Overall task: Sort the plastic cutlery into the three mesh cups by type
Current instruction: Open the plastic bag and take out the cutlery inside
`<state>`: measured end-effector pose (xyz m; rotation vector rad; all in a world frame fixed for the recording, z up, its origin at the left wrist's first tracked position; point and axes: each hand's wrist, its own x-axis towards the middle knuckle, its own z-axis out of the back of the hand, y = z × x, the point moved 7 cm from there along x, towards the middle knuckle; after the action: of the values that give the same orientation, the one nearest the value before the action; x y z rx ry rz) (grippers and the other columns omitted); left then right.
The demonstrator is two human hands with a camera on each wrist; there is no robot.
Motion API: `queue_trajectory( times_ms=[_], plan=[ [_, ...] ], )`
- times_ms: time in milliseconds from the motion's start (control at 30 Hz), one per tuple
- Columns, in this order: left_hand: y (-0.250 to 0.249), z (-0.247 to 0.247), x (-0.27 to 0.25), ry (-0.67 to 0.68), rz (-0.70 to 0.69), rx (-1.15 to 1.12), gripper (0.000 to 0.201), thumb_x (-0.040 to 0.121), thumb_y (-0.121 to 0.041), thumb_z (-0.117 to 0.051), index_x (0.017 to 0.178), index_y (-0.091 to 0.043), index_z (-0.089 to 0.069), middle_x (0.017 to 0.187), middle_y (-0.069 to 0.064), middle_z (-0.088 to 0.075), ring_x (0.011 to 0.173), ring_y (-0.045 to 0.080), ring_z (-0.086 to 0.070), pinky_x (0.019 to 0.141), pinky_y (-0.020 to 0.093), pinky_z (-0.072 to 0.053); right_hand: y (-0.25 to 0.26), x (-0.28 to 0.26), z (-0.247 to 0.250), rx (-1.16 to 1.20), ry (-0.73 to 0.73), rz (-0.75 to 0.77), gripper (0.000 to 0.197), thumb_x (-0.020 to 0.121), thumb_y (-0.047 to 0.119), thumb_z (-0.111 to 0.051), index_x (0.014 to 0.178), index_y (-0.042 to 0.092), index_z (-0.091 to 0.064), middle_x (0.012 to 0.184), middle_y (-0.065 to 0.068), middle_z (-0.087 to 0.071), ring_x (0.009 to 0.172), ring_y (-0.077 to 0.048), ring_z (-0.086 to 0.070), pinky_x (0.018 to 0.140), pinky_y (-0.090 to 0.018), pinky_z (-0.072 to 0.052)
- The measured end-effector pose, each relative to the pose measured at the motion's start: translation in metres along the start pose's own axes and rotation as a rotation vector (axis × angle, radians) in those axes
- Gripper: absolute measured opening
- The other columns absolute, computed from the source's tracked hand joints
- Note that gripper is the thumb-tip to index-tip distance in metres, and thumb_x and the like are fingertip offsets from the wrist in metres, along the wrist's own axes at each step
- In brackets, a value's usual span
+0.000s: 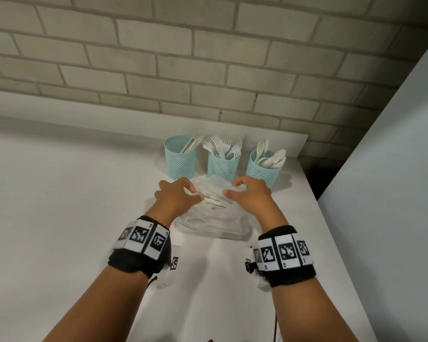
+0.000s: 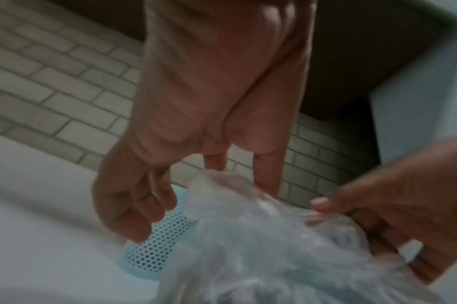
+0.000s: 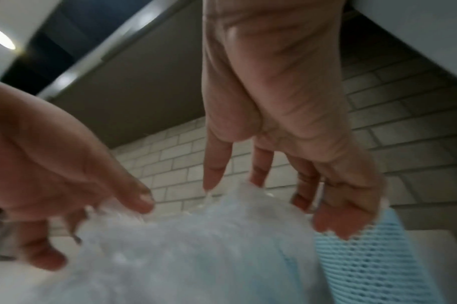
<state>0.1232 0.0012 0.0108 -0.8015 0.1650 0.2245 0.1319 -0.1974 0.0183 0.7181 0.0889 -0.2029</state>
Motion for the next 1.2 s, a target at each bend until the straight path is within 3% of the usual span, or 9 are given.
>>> queue_trajectory(
  times_ms=[133, 333, 467, 667, 767, 867, 967, 1133, 1200],
  plan=[
    [-0.009, -0.011, -0.002, 0.025, -0.112, 0.180, 0.029, 0.089, -0.012, -0.056, 0.116, -0.004, -0.063, 0.127, 0.012, -0.057, 0.118, 0.027, -0.053, 0.101, 0.033, -0.041, 0.007, -0.010, -0.019, -0.171, 0.063, 0.000, 0.059, 0.082, 0.031, -0.070, 0.129, 0.007, -0.044, 0.127, -0.015, -0.050, 0.115, -0.032, -0.052, 0.092, -0.034, -0.043],
    [0.019, -0.005, 0.002, 0.133, 0.124, -0.689, 0.043, 0.084, 0.019, -0.031, 0.107, 0.002, -0.062, 0.090, 0.009, -0.066, 0.091, 0.020, -0.061, 0.074, 0.027, -0.050, -0.022, -0.001, -0.005, 0.558, 0.078, -0.157, 0.013, 0.089, -0.005, -0.054, 0.083, 0.005, -0.058, 0.078, -0.011, -0.065, 0.058, -0.017, -0.061, 0.057, -0.027, -0.056],
    [0.035, -0.014, -0.001, 0.219, 0.312, -1.124, 0.049, 0.082, 0.021, -0.020, 0.106, 0.003, -0.058, 0.079, 0.010, -0.062, 0.067, 0.017, -0.064, 0.059, 0.025, -0.057, -0.038, -0.001, -0.012, 1.012, 0.290, -0.317, 0.010, 0.091, -0.006, -0.050, 0.088, 0.002, -0.056, 0.065, -0.007, -0.069, 0.049, -0.013, -0.066, 0.050, -0.030, -0.058],
    [0.049, -0.042, 0.003, 0.265, 0.531, -1.687, 0.033, 0.073, 0.015, -0.028, 0.078, -0.006, -0.052, 0.042, 0.001, -0.041, 0.028, 0.011, -0.038, 0.035, 0.013, -0.039, -0.062, 0.000, -0.035, 1.461, 0.203, -0.630, 0.025, 0.096, -0.005, -0.035, 0.082, 0.001, -0.055, 0.062, -0.009, -0.057, 0.065, -0.014, -0.044, 0.042, -0.022, -0.050],
    [0.053, -0.047, 0.006, 0.328, 0.550, -1.761, 0.011, 0.074, 0.003, -0.047, 0.082, -0.005, -0.050, 0.043, 0.001, -0.038, 0.029, 0.012, -0.035, 0.034, 0.011, -0.032, -0.066, 0.005, -0.040, 1.550, 0.231, -0.542, 0.017, 0.077, -0.008, -0.066, 0.085, 0.007, -0.060, 0.064, -0.003, -0.061, 0.064, -0.008, -0.053, 0.054, -0.017, -0.050],
    [0.049, -0.045, 0.011, 0.408, 0.436, -1.555, 0.016, 0.084, -0.021, -0.060, 0.084, -0.011, -0.047, 0.054, 0.000, -0.036, 0.039, 0.010, -0.034, 0.040, 0.017, -0.028, -0.063, 0.008, -0.036, 1.619, 0.197, -0.531, 0.011, 0.080, 0.001, -0.067, 0.075, 0.009, -0.061, 0.054, -0.002, -0.062, 0.045, -0.012, -0.058, 0.046, -0.021, -0.049],
    [0.039, -0.030, 0.016, 0.351, 0.155, -0.872, 0.022, 0.076, -0.014, -0.073, 0.088, -0.019, -0.055, 0.083, 0.008, -0.053, 0.066, 0.013, -0.048, 0.060, 0.023, -0.039, -0.052, 0.012, -0.017, 1.456, 0.154, -0.349, 0.011, 0.086, 0.003, -0.061, 0.084, 0.014, -0.060, 0.076, -0.002, -0.063, 0.056, -0.013, -0.061, 0.048, -0.021, -0.050],
    [0.016, -0.003, 0.015, -0.072, -0.170, -0.130, 0.027, 0.079, -0.019, -0.073, 0.102, -0.016, -0.060, 0.102, 0.004, -0.051, 0.094, 0.018, -0.052, 0.079, 0.025, -0.039, -0.036, 0.006, 0.024, 0.119, -0.259, -0.089, 0.022, 0.088, 0.025, -0.062, 0.107, 0.017, -0.059, 0.120, -0.013, -0.052, 0.111, -0.031, -0.050, 0.090, -0.037, -0.044],
    [0.009, -0.004, 0.013, -0.152, -0.237, -0.066, 0.032, 0.081, -0.026, -0.071, 0.109, -0.014, -0.060, 0.102, 0.005, -0.056, 0.095, 0.018, -0.054, 0.080, 0.025, -0.039, -0.017, -0.005, 0.025, -0.073, -0.339, -0.040, 0.036, 0.095, 0.034, -0.050, 0.121, 0.010, -0.050, 0.123, -0.017, -0.046, 0.112, -0.035, -0.050, 0.090, -0.040, -0.044]
  ],
)
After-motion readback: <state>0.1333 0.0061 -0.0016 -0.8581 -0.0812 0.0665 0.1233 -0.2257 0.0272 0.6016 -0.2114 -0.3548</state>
